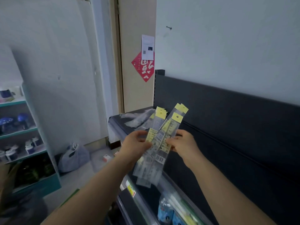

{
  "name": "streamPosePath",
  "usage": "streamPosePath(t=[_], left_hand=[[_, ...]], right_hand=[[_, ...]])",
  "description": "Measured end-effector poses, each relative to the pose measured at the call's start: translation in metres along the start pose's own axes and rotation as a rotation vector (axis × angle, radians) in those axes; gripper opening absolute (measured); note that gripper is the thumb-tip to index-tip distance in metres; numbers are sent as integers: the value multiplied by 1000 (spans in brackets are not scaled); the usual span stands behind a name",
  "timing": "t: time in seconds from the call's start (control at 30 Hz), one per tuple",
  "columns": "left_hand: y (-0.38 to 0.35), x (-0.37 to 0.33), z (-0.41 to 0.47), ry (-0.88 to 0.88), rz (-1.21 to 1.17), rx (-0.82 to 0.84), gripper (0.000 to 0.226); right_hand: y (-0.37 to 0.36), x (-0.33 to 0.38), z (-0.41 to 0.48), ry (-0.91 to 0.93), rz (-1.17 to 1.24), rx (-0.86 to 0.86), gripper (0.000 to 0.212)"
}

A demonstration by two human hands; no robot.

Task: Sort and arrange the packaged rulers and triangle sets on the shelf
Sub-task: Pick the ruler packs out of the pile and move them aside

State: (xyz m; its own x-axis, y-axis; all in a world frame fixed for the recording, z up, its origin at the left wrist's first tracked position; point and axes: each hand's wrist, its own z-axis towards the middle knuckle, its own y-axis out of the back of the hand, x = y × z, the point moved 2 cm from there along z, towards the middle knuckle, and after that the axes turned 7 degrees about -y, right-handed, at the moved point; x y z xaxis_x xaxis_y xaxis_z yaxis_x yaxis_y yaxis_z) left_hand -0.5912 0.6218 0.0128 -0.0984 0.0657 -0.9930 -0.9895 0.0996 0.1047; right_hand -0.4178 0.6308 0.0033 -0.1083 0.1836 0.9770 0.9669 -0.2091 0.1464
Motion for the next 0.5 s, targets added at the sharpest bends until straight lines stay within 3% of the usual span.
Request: streamPosePath(t=[0.3,0.5], left_hand=[[33,17,115,6,45,-76,37],[49,21,182,-53,165,9,25]], right_hand=[[-47,16,115,-16,9,9,38],[-75,21,171,-82,90,-56,29]])
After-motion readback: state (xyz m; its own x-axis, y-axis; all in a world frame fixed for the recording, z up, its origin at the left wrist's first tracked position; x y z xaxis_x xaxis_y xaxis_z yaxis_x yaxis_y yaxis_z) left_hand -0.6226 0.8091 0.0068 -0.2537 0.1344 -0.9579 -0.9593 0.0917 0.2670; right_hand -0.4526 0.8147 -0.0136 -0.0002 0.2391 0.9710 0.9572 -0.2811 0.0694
